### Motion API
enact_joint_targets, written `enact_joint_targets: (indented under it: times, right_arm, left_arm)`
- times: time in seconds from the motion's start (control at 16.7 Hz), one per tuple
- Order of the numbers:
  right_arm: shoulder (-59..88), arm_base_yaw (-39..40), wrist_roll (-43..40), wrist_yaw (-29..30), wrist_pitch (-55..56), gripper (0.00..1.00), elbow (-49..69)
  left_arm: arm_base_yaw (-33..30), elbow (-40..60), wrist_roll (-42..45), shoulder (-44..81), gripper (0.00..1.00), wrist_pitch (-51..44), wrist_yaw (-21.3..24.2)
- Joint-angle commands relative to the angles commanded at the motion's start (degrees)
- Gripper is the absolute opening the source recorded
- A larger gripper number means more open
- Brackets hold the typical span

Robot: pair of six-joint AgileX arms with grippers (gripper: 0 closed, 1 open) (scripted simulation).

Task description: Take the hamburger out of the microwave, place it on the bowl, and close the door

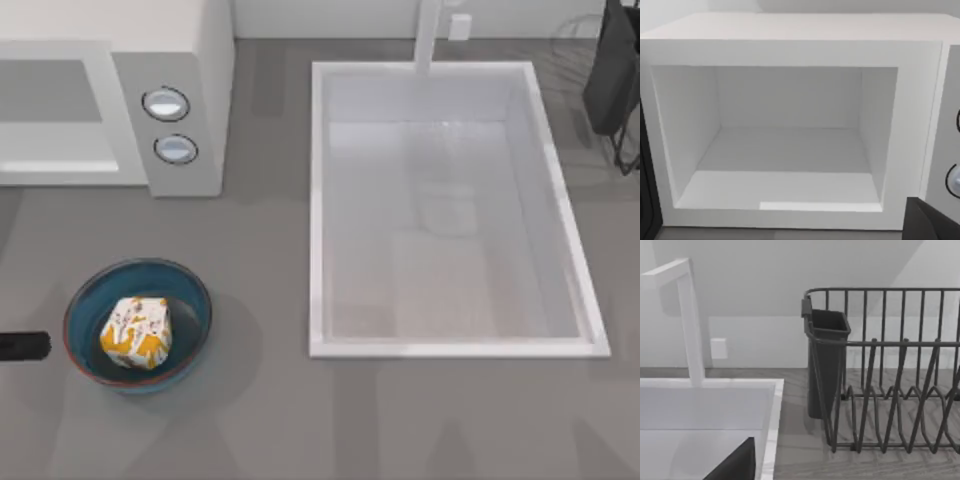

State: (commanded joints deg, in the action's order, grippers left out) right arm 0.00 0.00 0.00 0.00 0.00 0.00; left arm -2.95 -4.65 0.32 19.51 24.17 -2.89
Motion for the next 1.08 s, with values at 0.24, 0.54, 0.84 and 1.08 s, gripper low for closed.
enact_joint_targets:
  times: [0.24, 0.54, 0.84, 1.08]
  right_arm:
    - [0.0, 0.0, 0.0, 0.0, 0.0, 1.00, 0.0]
    - [0.0, 0.0, 0.0, 0.0, 0.0, 1.00, 0.0]
    - [0.0, 0.0, 0.0, 0.0, 0.0, 1.00, 0.0]
    - [0.0, 0.0, 0.0, 0.0, 0.0, 1.00, 0.0]
  left_arm:
    - [0.4, 1.7, 0.0, 1.5, 0.00, -0.1, 0.0]
    - [-3.3, 3.0, -0.1, -3.5, 0.00, -6.3, -3.7]
    - [-9.2, 5.3, -0.2, -12.9, 0.00, -18.4, -9.6]
    - [-10.1, 5.7, -0.2, -14.3, 0.00, -19.8, -10.6]
